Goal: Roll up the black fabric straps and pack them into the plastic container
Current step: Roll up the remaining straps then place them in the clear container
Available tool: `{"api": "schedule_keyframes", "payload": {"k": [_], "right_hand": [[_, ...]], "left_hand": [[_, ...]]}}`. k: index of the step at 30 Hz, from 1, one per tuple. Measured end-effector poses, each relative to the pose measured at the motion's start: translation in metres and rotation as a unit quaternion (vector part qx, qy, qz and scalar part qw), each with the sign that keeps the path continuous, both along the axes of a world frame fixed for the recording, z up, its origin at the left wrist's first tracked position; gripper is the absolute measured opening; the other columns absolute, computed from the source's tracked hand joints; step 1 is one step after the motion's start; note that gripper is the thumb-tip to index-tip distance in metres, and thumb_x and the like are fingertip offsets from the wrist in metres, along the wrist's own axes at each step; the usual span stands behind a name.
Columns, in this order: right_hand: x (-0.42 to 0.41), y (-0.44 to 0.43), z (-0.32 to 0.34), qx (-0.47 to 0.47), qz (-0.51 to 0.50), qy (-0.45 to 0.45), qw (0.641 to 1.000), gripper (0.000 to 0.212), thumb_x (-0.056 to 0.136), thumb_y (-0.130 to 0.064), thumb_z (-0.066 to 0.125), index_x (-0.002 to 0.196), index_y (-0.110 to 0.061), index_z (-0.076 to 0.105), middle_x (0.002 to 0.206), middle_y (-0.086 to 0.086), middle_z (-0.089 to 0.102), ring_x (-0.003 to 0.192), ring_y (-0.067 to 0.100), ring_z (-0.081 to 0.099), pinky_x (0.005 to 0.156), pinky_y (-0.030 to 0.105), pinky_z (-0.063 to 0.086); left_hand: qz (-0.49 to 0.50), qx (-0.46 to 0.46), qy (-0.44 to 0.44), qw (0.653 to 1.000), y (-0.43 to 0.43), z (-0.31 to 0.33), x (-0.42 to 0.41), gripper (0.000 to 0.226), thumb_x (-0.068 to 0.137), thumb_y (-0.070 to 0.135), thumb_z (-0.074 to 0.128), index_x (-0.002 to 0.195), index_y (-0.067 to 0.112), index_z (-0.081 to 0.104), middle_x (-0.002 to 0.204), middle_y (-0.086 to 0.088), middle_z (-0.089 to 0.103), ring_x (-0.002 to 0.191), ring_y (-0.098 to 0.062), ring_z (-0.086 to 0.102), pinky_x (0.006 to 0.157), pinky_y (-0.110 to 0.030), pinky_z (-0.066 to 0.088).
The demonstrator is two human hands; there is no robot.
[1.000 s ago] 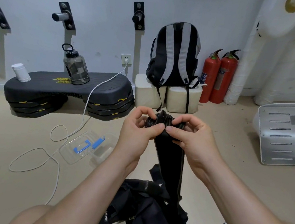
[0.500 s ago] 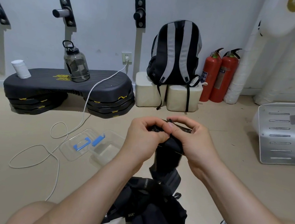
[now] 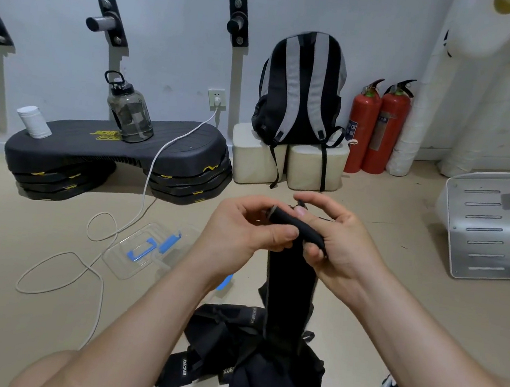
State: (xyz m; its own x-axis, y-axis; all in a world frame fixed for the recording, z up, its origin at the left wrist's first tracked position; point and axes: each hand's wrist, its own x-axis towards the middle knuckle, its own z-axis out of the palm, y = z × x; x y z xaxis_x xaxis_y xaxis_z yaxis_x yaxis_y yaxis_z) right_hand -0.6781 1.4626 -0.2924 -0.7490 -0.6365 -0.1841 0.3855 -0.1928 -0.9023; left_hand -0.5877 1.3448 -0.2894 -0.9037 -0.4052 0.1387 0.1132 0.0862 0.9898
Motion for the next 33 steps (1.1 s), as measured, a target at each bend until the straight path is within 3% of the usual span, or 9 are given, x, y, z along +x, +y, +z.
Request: {"api": "schedule_keyframes", "payload": {"k": [5,8,10,12,16,20,24,29,33], "right_hand": [[-0.001,0.001,-0.002,0.052,0.005,0.028,0.998,0.019,0.095,-0.011,0.061,0.103,-0.021,0.075,0.077,0.003,0.071,0.047,0.012,0.056,0.045,0.017,0.042],[0.001,-0.001,-0.002,0.097,-0.004,0.061,0.993,0.019,0.094,-0.013,0.06,0.098,-0.022,0.076,0.08,-0.003,0.074,0.066,0.012,0.066,0.062,0.024,0.04],[0.002,-0.003,-0.002,0.076,-0.019,0.048,0.996,0.02,0.093,-0.006,0.06,0.094,-0.018,0.076,0.073,-0.005,0.073,0.062,0.007,0.065,0.056,0.016,0.045],[0.002,-0.004,-0.001,0.042,-0.029,0.021,0.998,0.02,0.092,0.002,0.059,0.094,-0.01,0.075,0.071,0.0,0.073,0.06,0.006,0.067,0.054,0.013,0.05],[0.0,-0.006,-0.005,0.03,-0.024,0.002,0.999,0.022,0.09,0.004,0.058,0.09,-0.008,0.076,0.077,0.012,0.074,0.066,0.019,0.069,0.07,0.03,0.057],[0.002,-0.007,-0.008,0.032,-0.025,0.004,0.999,0.025,0.091,0.001,0.058,0.081,-0.009,0.078,0.075,0.015,0.073,0.069,0.023,0.069,0.074,0.033,0.057],[0.006,-0.005,-0.013,0.062,0.053,0.091,0.993,0.019,0.096,-0.014,0.06,0.101,-0.005,0.077,0.091,0.018,0.075,0.083,0.021,0.068,0.088,0.032,0.055],[0.004,-0.006,-0.013,0.127,0.028,0.215,0.968,0.018,0.097,-0.016,0.062,0.097,-0.014,0.08,0.08,0.004,0.076,0.068,0.016,0.062,0.071,0.032,0.054],[0.005,-0.006,-0.011,0.137,0.001,0.279,0.95,0.014,0.092,-0.015,0.068,0.091,-0.021,0.08,0.076,-0.001,0.075,0.062,0.01,0.062,0.066,0.028,0.052]], "left_hand": [[0.052,-0.016,-0.025,0.998,0.001,-0.01,-0.006,0.008,0.084,0.007,0.074,0.09,0.012,0.072,0.077,-0.002,0.071,0.077,-0.02,0.067,0.081,-0.035,0.057],[0.07,-0.04,-0.04,0.996,0.0,-0.013,-0.008,0.002,0.086,0.013,0.073,0.088,0.013,0.072,0.071,0.006,0.07,0.068,-0.003,0.064,0.067,-0.017,0.05],[0.08,-0.05,-0.05,0.994,0.001,-0.014,-0.009,0.004,0.085,0.016,0.075,0.087,0.013,0.073,0.075,-0.003,0.072,0.067,-0.002,0.061,0.062,-0.013,0.045],[0.095,-0.035,-0.053,0.993,0.002,-0.016,-0.01,0.006,0.082,0.017,0.078,0.086,0.013,0.074,0.081,-0.012,0.073,0.073,-0.01,0.064,0.06,-0.013,0.045],[0.118,0.018,-0.056,0.991,0.007,-0.017,-0.013,0.011,0.079,0.012,0.081,0.085,0.011,0.071,0.075,-0.008,0.07,0.072,-0.015,0.065,0.056,-0.015,0.044],[0.148,0.06,-0.057,0.986,0.007,-0.017,-0.014,0.038,0.078,0.009,0.08,0.085,0.019,0.044,0.073,-0.01,0.069,0.059,-0.021,0.062,0.056,-0.023,0.044],[0.149,0.135,-0.059,0.978,0.006,-0.016,-0.015,0.035,0.083,0.003,0.069,0.091,0.02,0.039,0.058,-0.003,0.057,0.047,-0.019,0.046,0.05,-0.024,0.038],[0.103,0.145,-0.121,0.977,0.007,-0.015,-0.014,0.009,0.097,0.015,0.05,0.094,0.022,0.054,0.053,0.004,0.049,0.038,-0.011,0.035,0.039,-0.018,0.03],[0.06,0.074,-0.171,0.981,0.0,-0.013,-0.01,0.021,0.101,0.025,0.038,0.107,0.014,0.055,0.07,-0.013,0.051,0.041,-0.015,0.041,0.045,-0.023,0.034]]}}
